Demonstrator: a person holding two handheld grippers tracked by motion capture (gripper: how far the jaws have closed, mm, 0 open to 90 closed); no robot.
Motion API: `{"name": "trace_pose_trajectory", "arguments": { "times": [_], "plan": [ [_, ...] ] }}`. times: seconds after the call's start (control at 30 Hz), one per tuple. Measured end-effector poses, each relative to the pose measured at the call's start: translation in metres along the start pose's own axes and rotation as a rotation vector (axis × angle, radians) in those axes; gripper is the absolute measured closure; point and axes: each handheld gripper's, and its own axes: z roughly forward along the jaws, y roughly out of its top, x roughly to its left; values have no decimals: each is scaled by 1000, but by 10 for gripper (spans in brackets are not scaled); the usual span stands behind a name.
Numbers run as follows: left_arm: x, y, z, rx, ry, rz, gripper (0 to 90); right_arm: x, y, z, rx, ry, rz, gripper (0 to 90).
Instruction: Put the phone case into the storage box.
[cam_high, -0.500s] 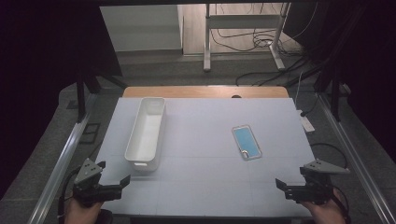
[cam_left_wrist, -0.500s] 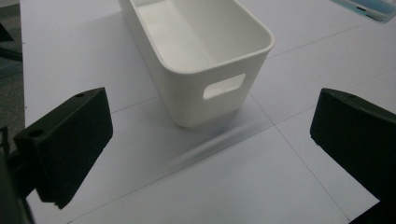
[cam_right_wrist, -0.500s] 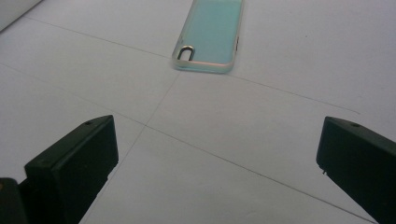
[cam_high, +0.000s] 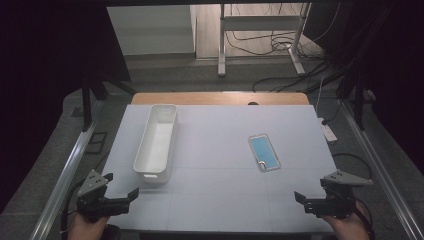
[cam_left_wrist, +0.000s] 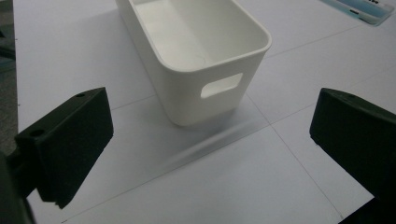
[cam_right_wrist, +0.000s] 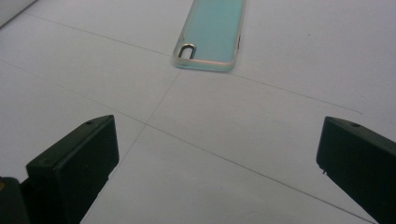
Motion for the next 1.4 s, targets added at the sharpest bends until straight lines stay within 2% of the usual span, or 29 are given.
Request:
{"name": "trace_pose_trajectory", "arguments": {
  "times": [0.23, 0.77, 1.4],
  "plan": [
    [2, 0, 0, -4, -13, -13, 5, 2, 1, 1, 15, -5, -14, 0],
    [2, 0, -1, -5, -19, -13, 5, 5, 5, 10, 61, 2, -64, 0],
    [2, 0, 0, -1, -17, -13, 8, 7, 18, 17, 59, 22, -81, 0]
  ]
}}
